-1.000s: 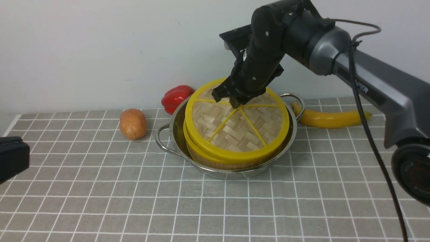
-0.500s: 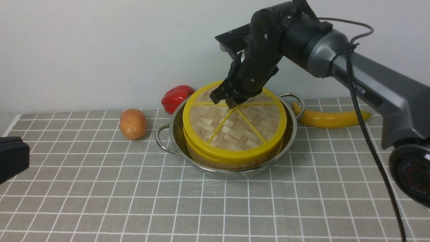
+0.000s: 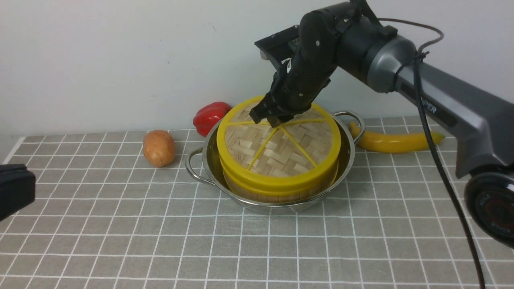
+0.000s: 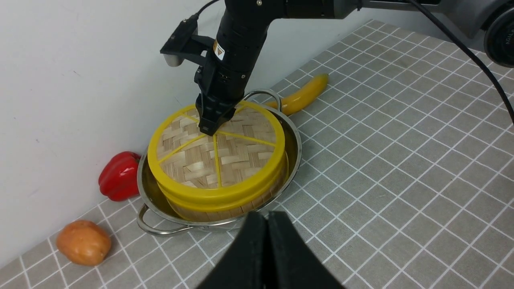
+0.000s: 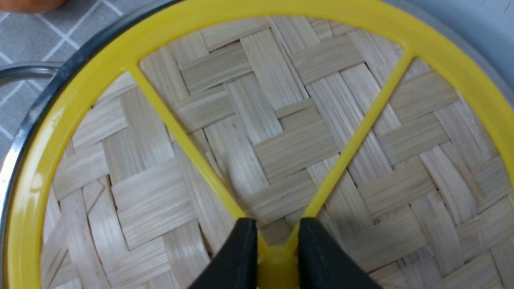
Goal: Place the steamer in the pot on the grey tablecloth, and put the lid on the steamer.
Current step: 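Place the bamboo steamer lid onto the steamer basket in the pot with the right gripper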
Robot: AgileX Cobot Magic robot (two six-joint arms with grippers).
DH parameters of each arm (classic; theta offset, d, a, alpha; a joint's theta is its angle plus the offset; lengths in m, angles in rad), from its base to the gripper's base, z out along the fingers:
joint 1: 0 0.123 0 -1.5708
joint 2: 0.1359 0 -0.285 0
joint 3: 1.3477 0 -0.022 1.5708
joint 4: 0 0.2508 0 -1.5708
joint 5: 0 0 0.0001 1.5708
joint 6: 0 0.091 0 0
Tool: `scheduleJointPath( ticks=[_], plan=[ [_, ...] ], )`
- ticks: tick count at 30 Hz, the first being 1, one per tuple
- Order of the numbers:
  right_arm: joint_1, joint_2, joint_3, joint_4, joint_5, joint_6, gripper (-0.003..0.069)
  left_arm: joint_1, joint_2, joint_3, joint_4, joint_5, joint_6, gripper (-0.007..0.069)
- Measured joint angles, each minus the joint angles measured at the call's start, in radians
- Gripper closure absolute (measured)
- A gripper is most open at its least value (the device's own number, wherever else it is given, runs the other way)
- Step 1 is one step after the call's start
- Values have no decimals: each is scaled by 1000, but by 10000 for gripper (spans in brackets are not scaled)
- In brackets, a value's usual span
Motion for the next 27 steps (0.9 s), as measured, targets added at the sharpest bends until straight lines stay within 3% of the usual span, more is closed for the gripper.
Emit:
scheduleJointPath(
  ticks=[27],
  plan=[
    [0,29,-2,25,-25,-13,516,0,0,0,0,13,0,643]
  ],
)
